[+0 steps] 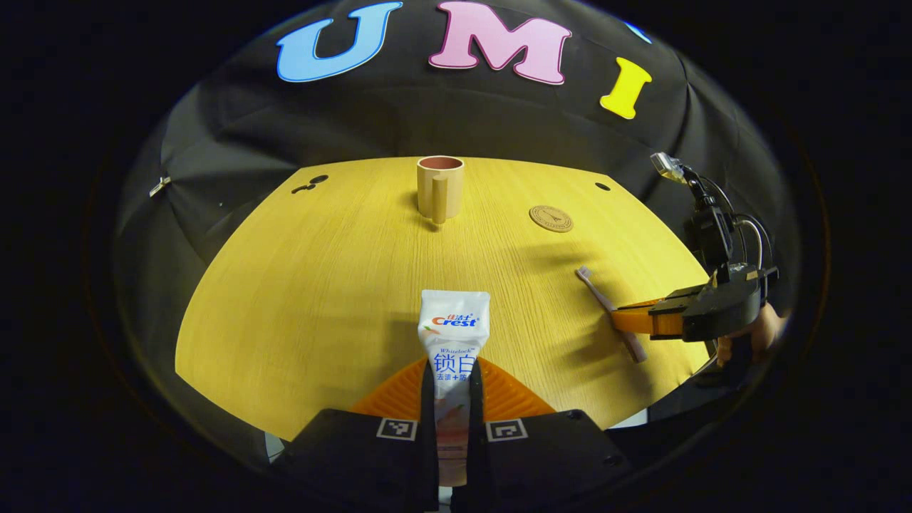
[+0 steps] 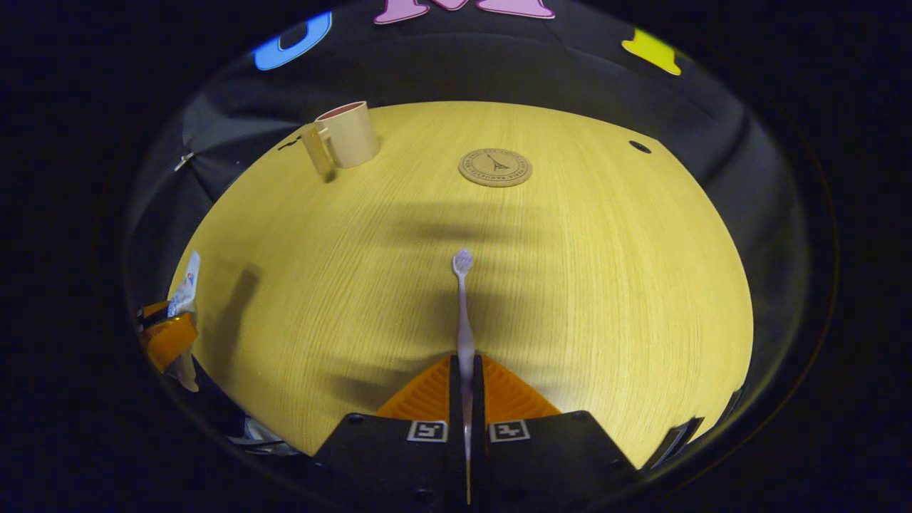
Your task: Put the toothbrush and toothpaste on the desktop into the cup, then pick up the cup and place it on the coaster on the desktop.
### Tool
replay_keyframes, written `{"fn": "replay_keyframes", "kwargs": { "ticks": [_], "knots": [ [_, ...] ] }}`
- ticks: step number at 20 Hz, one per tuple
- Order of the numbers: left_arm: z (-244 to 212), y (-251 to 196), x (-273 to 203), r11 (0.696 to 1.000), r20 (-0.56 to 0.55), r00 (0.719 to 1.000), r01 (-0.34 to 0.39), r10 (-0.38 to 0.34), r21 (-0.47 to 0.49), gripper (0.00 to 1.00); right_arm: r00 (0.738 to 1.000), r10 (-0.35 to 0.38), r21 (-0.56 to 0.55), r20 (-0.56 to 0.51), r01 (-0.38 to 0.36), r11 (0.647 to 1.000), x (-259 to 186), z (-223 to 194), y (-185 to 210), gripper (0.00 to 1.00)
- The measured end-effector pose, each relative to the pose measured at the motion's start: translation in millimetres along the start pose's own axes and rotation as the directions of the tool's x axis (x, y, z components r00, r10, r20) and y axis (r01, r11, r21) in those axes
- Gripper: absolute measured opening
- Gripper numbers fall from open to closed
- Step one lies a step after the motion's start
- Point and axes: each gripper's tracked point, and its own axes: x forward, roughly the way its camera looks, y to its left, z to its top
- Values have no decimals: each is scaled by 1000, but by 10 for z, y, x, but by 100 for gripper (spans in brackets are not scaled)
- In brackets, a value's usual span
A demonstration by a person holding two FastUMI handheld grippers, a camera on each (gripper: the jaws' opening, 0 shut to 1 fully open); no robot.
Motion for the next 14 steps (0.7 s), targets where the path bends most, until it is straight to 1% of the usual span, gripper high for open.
{"fn": "replay_keyframes", "kwargs": {
  "ticks": [2, 4, 7, 11, 14],
  "knots": [
    [-40, -28, 11, 1000, -6, 1000, 0, 0, -15, 21, 999, 35, 3, -10, -35, 999, -13, -11, -6, 6],
    [-22, -52, 0, 1000, -1, 1000, 0, 0, -28, 21, 999, 44, 29, -21, -43, 999, -36, -35, -30, 6],
    [115, -61, -12, 999, 29, 1000, 1, 0, -46, 21, 998, 57, 41, 6, -57, 998, -164, 17, -67, 6],
    [439, 0, -10, 996, 87, 996, -7, 15, -84, 21, 995, 86, 31, 44, -88, 996, -366, 111, -148, 6],
    [807, 74, -2, 992, 151, 988, -9, 28, -128, 21, 993, 101, 46, 64, -104, 994, -490, 152, -220, 6]
  ]
}}
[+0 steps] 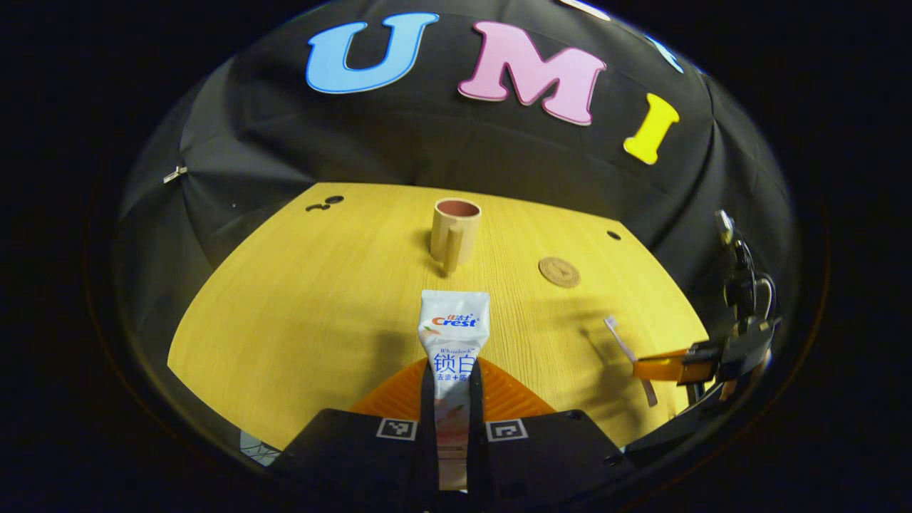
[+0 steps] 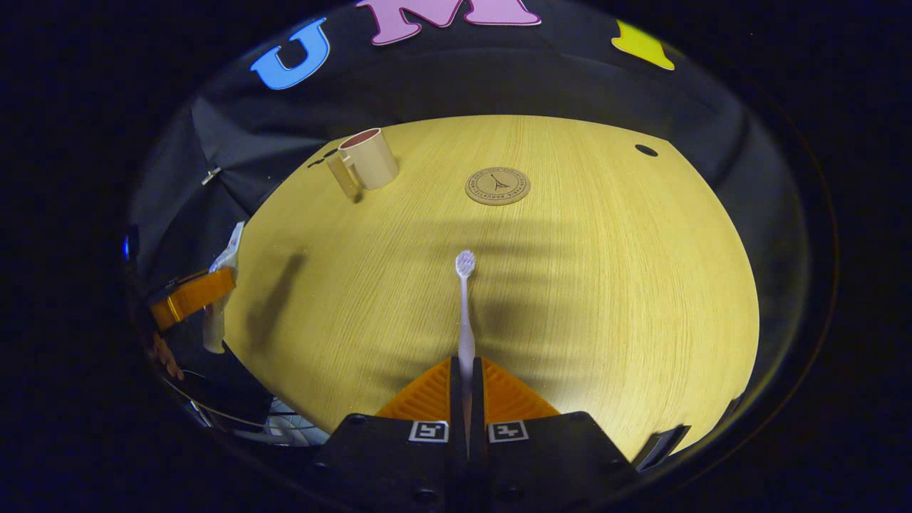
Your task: Put the toothbrush and toothpaste on the desktop into the cup, then pick up the cup and place it on the coaster on the desktop.
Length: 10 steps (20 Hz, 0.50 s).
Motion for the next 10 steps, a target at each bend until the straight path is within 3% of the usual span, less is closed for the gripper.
{"fn": "replay_keyframes", "kwargs": {
  "ticks": [5, 10],
  "knots": [
    [733, 7, 149, 998, 116, 993, 8, 0, -70, 21, 999, 14, 42, 39, -16, 999, -159, 188, -109, 6],
    [1480, -50, 440, 997, 233, 973, 15, 4, -78, 21, 998, 34, 79, 51, -38, 996, -238, 354, -191, 6]
  ]
}}
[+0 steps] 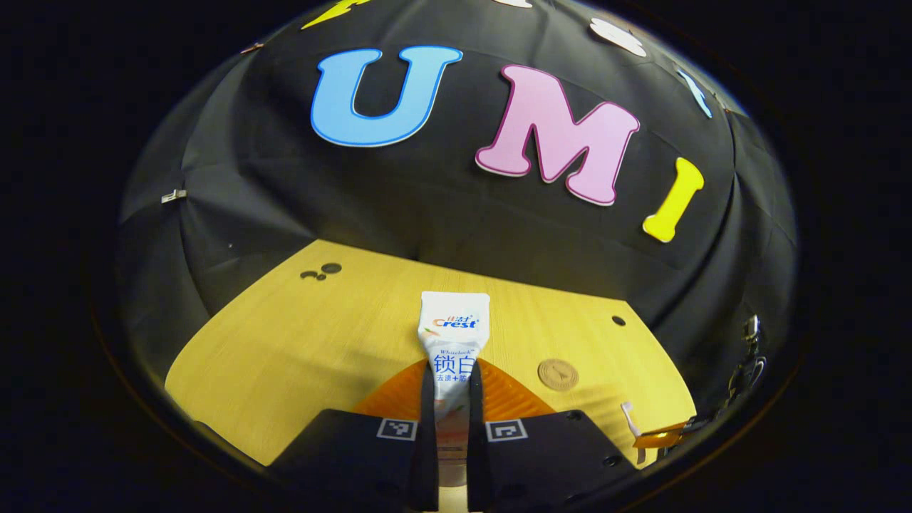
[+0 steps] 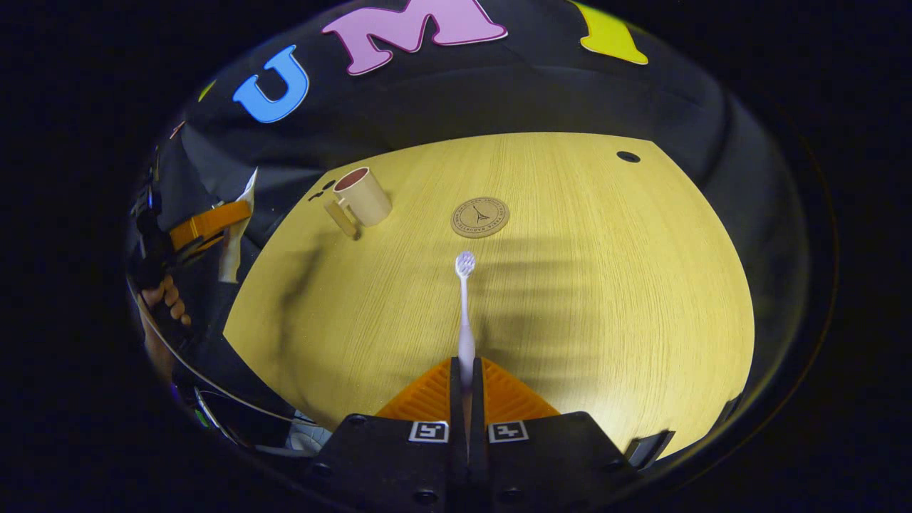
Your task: Put the toothbrush and toothpaste on the desktop into the cup, then pick up the cup and place it on the coaster on the desktop.
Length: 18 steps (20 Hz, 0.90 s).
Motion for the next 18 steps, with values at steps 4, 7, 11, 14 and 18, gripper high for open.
{"fn": "replay_keyframes", "kwargs": {
  "ticks": [4, 7, 11, 14, 18],
  "knots": [
    [453, -134, 430, 1000, 84, 996, 5, -3, -15, 20, 1000, 22, 3, -10, -22, 1000, -6, 41, -26, 6],
    [755, -227, 769, 1000, 147, 989, 8, -7, -3, 20, 999, 38, 4, -26, -37, 999, 12, 32, -43, 6],
    [978, -253, 1231, 999, 213, 977, -12, 18, -33, 20, 998, 44, 1, -49, -44, 999, 46, 13, -109, 5],
    [944, -215, 1570, 996, 229, 972, -26, 45, -87, 20, 996, 52, 6, -67, -52, 999, 77, 6, -140, 6],
    [820, -125, 1945, 990, 231, 969, -60, 89, -127, 20, 994, 57, 10, -88, -56, 998, 80, -16, -162, 5]
  ]
}}
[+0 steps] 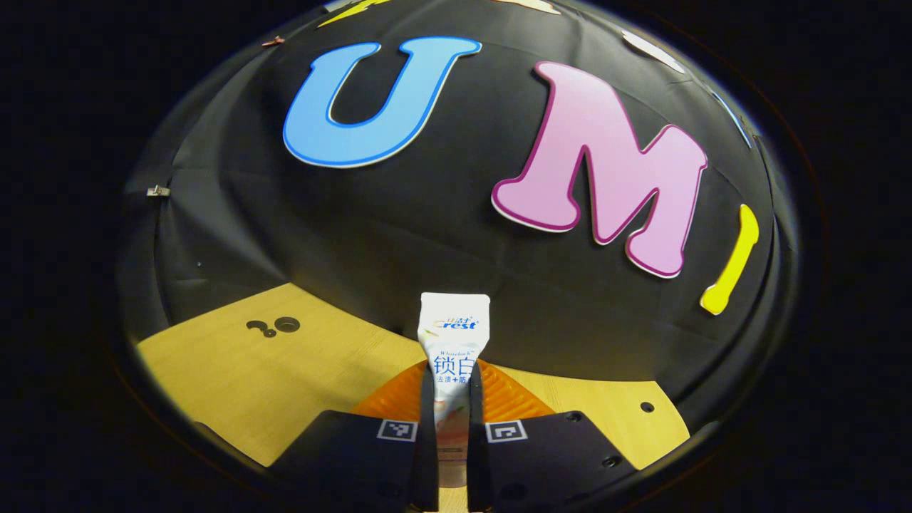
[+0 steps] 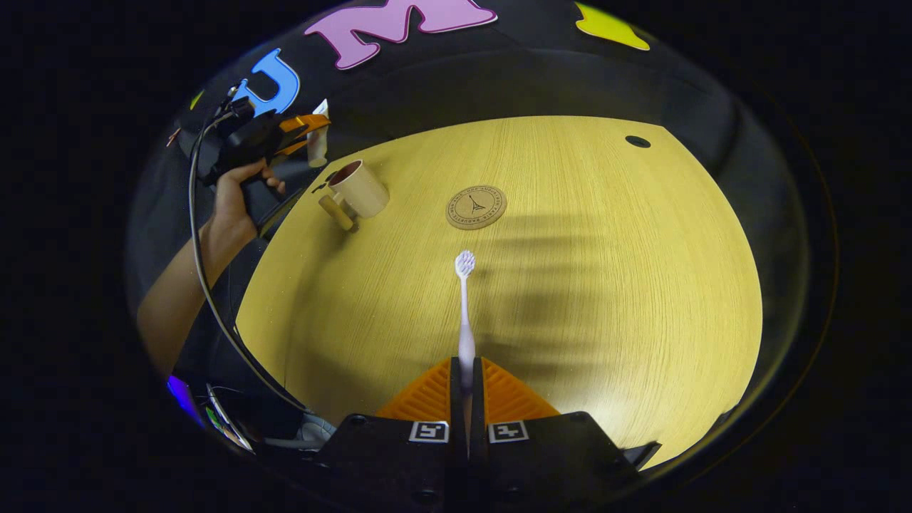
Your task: Put the toothbrush and toothpaste on the desktop into the cup, then pick up the cup and place it on the coaster on the desktop.
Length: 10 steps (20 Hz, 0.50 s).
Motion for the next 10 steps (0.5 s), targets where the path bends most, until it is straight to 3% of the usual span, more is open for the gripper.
{"fn": "replay_keyframes", "kwargs": {
  "ticks": [2, 4, 10],
  "knots": [
    [-60, 47, 117, 1000, 5, 1000, -21, 21, -11, 25, 1000, 0, 2, -8, 0, 1000, 28, -12, -18, 6],
    [-120, 114, 219, 999, 6, 1000, -30, 31, -22, 20, 1000, -3, 5, -17, 3, 1000, 39, -42, -57, 5],
    [-386, 242, 334, 997, -40, 997, -67, 65, -44, 24, 1000, -14, 20, -24, 15, 1000, 97, -40, -120, 6]
  ]
}}
